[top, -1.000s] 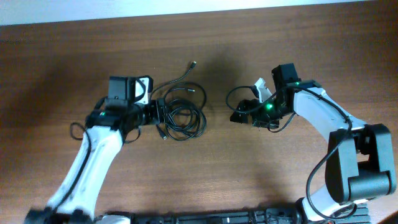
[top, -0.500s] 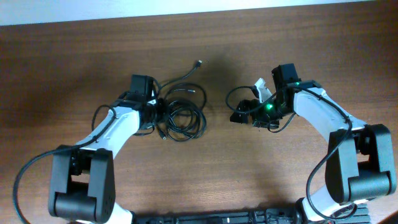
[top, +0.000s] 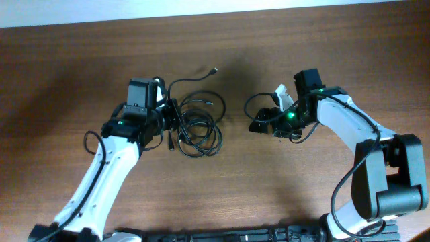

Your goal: Untangle cables

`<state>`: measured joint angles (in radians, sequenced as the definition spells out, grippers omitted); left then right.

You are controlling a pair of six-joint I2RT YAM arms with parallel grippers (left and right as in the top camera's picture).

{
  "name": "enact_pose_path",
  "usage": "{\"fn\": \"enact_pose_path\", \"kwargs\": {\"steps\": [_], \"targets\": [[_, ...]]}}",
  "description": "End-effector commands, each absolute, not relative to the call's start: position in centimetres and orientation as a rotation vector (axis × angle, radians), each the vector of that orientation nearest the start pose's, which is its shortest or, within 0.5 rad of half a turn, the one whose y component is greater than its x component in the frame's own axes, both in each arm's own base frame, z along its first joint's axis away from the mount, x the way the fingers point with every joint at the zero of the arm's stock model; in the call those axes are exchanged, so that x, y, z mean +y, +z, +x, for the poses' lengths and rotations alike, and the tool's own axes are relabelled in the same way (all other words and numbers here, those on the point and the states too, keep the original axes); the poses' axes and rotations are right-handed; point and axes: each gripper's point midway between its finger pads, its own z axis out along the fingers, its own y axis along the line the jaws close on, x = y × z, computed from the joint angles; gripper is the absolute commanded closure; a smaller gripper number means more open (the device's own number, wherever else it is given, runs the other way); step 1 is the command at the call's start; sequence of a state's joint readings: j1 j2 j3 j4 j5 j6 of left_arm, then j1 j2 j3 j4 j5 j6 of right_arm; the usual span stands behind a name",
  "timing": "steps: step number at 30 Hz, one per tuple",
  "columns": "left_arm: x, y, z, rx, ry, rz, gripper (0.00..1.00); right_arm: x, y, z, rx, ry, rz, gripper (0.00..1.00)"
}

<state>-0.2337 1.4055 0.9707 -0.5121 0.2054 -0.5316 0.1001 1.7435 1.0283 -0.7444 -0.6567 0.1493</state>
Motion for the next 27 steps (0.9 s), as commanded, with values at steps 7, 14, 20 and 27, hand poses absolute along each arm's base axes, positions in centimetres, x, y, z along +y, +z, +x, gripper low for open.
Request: {"fn": "enact_pose_path", "kwargs": {"steps": [7, 14, 20, 27], "targets": [[-11.6, 21.7, 33.4, 2.309, -0.57, -0.103, 1.0, 13.9, 5.6, 29.9, 2.924, 1.031, -0.019, 0.01], [-12.4, 21.2, 30.4, 2.366, -0.577, 0.149, 1.0, 14.1, 5.9, 31.5, 2.866, 1.036, 0.024, 0.01], [-14.1, 21.9, 29.6, 2.339, -0.692, 0.24, 1.0, 14.2, 6.3, 33.3, 2.8, 1.024, 0.059, 0.01], [-14.1, 27.2, 32.3, 2.122, -0.697, 0.227, 1.0, 21.8, 11.8, 30.8, 2.464, 1.527, -0.476, 0.04]]}}
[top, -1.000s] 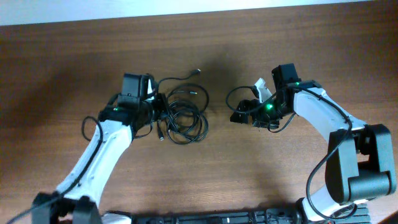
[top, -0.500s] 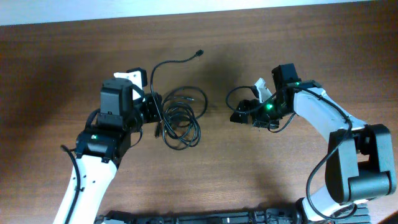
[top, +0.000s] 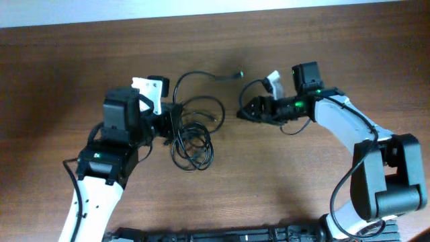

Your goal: Untangle cables

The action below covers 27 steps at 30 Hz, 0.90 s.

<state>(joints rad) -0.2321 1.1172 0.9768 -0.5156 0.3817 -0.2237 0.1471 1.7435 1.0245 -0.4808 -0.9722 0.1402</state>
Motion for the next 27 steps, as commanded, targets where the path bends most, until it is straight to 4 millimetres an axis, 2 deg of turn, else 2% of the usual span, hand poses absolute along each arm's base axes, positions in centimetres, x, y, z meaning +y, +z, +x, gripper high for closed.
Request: {"fn": "enact_pose_path", "kwargs": {"steps": [1, 2, 3, 4, 6, 7, 8, 9, 11, 12, 13, 15, 18, 21, 23, 24, 25, 27], "targets": [[-14.2, 27.6, 32.5, 2.101, -0.701, 0.223, 1.0, 23.5, 11.5, 29.8, 2.481, 1.506, -0.554, 0.16], [-14.1, 27.7, 32.6, 2.099, -0.7, 0.212, 1.0, 24.7, 10.5, 29.0, 2.527, 1.432, -0.606, 0.28], [-14.1, 27.7, 32.6, 2.1, -0.703, 0.204, 1.0, 25.3, 8.9, 28.7, 2.637, 1.297, -0.56, 0.29], [-14.1, 27.8, 32.7, 2.094, -0.703, 0.206, 1.0, 25.9, 7.5, 28.6, 2.725, 1.153, -0.491, 0.37], [-14.1, 27.8, 32.7, 2.094, -0.703, 0.206, 1.0, 28.1, 7.3, 28.4, 2.702, 1.071, -0.531, 0.58], [-14.1, 27.9, 32.7, 2.093, -0.703, 0.206, 1.0, 29.1, 7.2, 28.2, 2.677, 1.038, -0.574, 0.73], [-14.1, 28.0, 32.6, 2.09, -0.702, 0.207, 1.0, 28.8, 6.5, 28.4, 2.711, 0.939, -0.516, 0.94], [-13.9, 28.3, 32.5, 2.08, -0.7, 0.205, 1.0, 27.0, 5.2, 28.9, 2.786, 0.769, -0.373, 0.96], [-12.4, 29.5, 32.4, 2.042, -0.674, 0.167, 1.0, 23.3, 3.8, 29.5, 2.877, 0.564, -0.155, 0.96], [-11.2, 30.3, 32.2, 2.016, -0.651, 0.137, 1.0, 20.5, 3.1, 29.9, 2.921, 0.45, -0.017, 0.96], [-9.1, 31.7, 31.8, 1.971, -0.608, 0.083, 1.0, 17.2, 2.5, 30.2, 2.959, 0.341, 0.135, 0.96], [-5.1, 33.7, 30.4, 1.902, -0.518, -0.023, 1.0, 11.9, 2.1, 30.6, 3.001, 0.272, 0.356, 0.96], [-0.5, 34.5, 28.7, 1.865, -0.403, -0.172, 1.0, 6.2, 2.3, 30.9, 3.002, 0.243, 0.555, 0.96], [2.8, 33.8, 28.1, 1.872, -0.327, -0.297, 1.0, 2.6, 2.5, 30.7, 2.992, 0.225, 0.665, 0.96], [4.9, 33.5, 27.8, 1.865, -0.269, -0.385, 1.0, 0.1, 2.4, 30.3, 2.973, 0.217, 0.8, 0.96], [6.8, 33.1, 27.4, 1.853, -0.215, -0.501, 1.0, -1.1, 2.4, 30.1, 2.96, 0.22, 0.863, 0.96], [7.8, 32.8, 27.0, 1.85, -0.189, -0.567, 1.0, -1.8, 2.5, 30.0, 2.951, 0.242, 0.91, 0.96], [8.3, 32.1, 26.8, 1.866, -0.18, -0.61, 1.0, -2.8, 2.5, 29.8, 2.939, 0.25, 0.949, 0.96]]}}
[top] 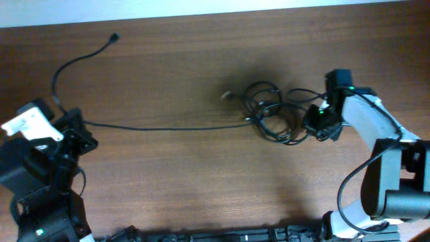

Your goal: Untangle cables

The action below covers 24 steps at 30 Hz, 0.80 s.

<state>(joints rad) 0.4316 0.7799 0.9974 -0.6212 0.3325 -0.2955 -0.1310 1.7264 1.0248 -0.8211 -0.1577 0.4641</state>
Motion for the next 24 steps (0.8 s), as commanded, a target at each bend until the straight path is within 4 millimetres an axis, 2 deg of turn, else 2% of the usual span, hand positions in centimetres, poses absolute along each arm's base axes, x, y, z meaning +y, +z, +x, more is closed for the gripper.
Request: {"fn": "enact_pose_path", "kwargs": {"steps": [1, 2, 3, 4, 6, 9, 12, 13, 14, 15, 16, 17, 19, 20, 21, 22, 23, 24], "targets": [[8.4, 31.9, 26.7, 1.872, -0.176, -0.621, 1.0, -3.0, 2.5, 29.8, 2.936, 0.248, 0.958, 0.96], [9.3, 31.1, 26.4, 1.877, -0.15, -0.705, 1.0, -3.4, 2.4, 29.6, 2.933, 0.233, 0.975, 0.96], [12.3, 29.6, 24.8, 1.835, -0.027, -0.97, 1.0, -3.9, 2.4, 29.6, 2.922, 0.225, 1.004, 0.96], [13.2, 29.0, 24.0, 1.813, 0.014, -1.058, 1.0, -4.0, 2.4, 29.6, 2.919, 0.234, 1.014, 0.96], [14.3, 28.1, 23.3, 1.808, 0.074, -1.144, 1.0, -4.8, 2.4, 29.2, 2.912, 0.223, 1.05, 0.96], [17.1, 27.4, 21.9, 1.738, 0.256, -1.285, 1.0, -8.2, 2.3, 27.5, 2.826, 0.114, 1.347, 0.96], [17.6, 25.7, 23.1, 1.796, 0.24, -1.311, 1.0, -10.2, 2.3, 26.6, 2.781, 0.112, 1.454, 0.96], [17.4, 24.6, 24.3, 1.843, 0.198, -1.309, 1.0, -10.5, 2.3, 26.3, 2.771, 0.122, 1.48, 0.96], [16.6, 23.3, 26.2, 1.908, 0.093, -1.284, 1.0, -10.3, 2.3, 26.4, 2.765, 0.16, 1.493, 0.96], [14.7, 21.9, 28.9, 2.003, -0.089, -1.205, 1.0, -9.6, 2.4, 26.8, 2.787, 0.244, 1.438, 0.96], [12.9, 21.0, 31.1, 2.075, -0.247, -1.11, 1.0, -8.4, 2.6, 27.4, 2.832, 0.349, 1.302, 0.96], [10.3, 19.8, 33.7, 2.16, -0.466, -0.948, 1.0, -6.6, 3.1, 28.1, 2.875, 0.492, 1.11, 0.96], [7.6, 17.9, 35.7, 2.244, -0.648, -0.784, 1.0, -5.0, 3.3, 28.5, 2.906, 0.563, 0.983, 0.96], [5.6, 15.7, 36.4, 2.326, -0.731, -0.701, 1.0, -4.2, 3.3, 28.4, 2.929, 0.565, 0.952, 0.92], [4.3, 14.2, 36.5, 2.38, -0.776, -0.653, 1.0, -3.7, 3.3, 28.4, 2.942, 0.566, 0.93, 0.79], [2.3, 12.5, 36.7, 2.443, -0.849, -0.606, 1.0, -3.2, 3.4, 28.3, 2.957, 0.567, 0.91, 0.51], [0.0, 11.2, 36.8, 2.498, -0.91, -0.521, 1.0, -3.0, 3.6, 28.4, 2.96, 0.566, 0.896, 0.4], [-1.1, 10.5, 36.8, 2.529, -0.927, -0.484, 1.0, -3.1, 3.8, 28.4, 2.957, 0.561, 0.894, 0.35]]}}
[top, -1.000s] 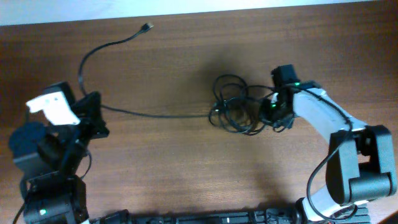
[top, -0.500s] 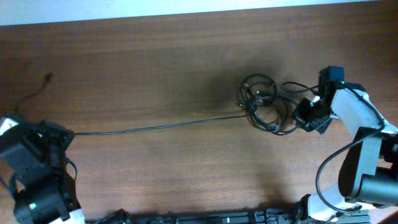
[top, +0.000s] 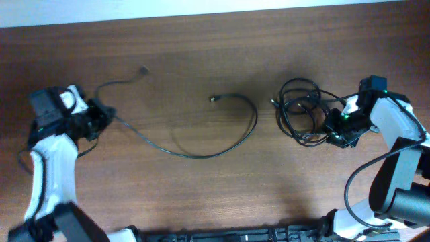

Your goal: Untangle cables

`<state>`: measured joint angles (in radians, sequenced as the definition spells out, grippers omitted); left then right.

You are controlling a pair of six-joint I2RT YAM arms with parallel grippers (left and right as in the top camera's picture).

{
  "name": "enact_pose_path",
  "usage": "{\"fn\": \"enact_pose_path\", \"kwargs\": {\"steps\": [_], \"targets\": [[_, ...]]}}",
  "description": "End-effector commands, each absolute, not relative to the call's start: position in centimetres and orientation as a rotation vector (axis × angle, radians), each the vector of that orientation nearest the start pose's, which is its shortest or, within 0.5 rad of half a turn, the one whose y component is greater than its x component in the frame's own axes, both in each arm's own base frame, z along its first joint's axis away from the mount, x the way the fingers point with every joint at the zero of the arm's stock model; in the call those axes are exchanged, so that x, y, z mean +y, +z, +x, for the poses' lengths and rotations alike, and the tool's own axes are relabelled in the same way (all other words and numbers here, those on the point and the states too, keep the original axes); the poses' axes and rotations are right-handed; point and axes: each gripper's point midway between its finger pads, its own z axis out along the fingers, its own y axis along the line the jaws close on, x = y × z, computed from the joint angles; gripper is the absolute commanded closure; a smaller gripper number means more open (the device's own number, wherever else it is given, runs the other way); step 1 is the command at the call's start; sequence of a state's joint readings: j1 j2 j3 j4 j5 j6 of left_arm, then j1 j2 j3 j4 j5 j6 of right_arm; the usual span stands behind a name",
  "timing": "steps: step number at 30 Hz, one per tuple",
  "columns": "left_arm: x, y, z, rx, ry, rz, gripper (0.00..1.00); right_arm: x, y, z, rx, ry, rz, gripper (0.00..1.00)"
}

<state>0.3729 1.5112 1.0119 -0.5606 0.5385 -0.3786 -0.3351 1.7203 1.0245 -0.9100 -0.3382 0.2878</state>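
Observation:
One black cable (top: 191, 155) lies free on the table in a slack curve, one plug (top: 143, 69) at the far left and its other end (top: 213, 99) near the middle. My left gripper (top: 102, 116) is shut on this cable close to the plug end. The remaining black cables form a tangled coil (top: 300, 113) at the right. My right gripper (top: 334, 128) is at the coil's right edge and appears shut on its strands, though the fingertips are partly hidden.
The brown wooden table (top: 201, 40) meets a pale wall strip along the far edge. My two arms reach in from the left and right sides. A dark rail runs along the near edge.
The long cable, then stretched taut from my left gripper to the coil, now lies slack and separate from the coil. The coil and my right gripper have shifted right; my left arm is further in.
Both grippers were at one tangled bundle mid-table, left on its left side, right beside it. Then the left had pulled a long strand far left while the right held the coil at the right. Now that strand lies free of the coil.

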Motion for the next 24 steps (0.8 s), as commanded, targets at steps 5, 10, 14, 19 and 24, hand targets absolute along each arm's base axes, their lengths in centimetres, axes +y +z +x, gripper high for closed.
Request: {"fn": "enact_pose_path", "kwargs": {"steps": [5, 10, 14, 19, 24], "targets": [[-7.4, 6.9, 36.2, 2.698, -0.78, -0.127, 1.0, -2.6, 9.8, 28.8, 2.845, 0.534, 0.79, 0.07], [-9.9, 5.6, 35.7, 2.757, -0.559, 0.026, 0.99, 3.6, 9.7, 29.3, 2.903, 0.58, 0.477, 0.01], [-12.2, 5.4, 35.0, 2.773, -0.514, 0.118, 1.0, 9.9, 6.6, 27.4, 3.043, 0.661, 0.356, 0.01], [-12.1, 5.1, 35.0, 2.805, -0.53, -0.339, 1.0, 13.4, 2.8, 28.6, 3.058, 0.537, 0.335, 0.01], [-12.1, 5.1, 34.9, 2.802, -0.554, -0.508, 1.0, 14.0, -0.4, 28.8, 3.1, 0.466, 0.282, 0.01]]}}
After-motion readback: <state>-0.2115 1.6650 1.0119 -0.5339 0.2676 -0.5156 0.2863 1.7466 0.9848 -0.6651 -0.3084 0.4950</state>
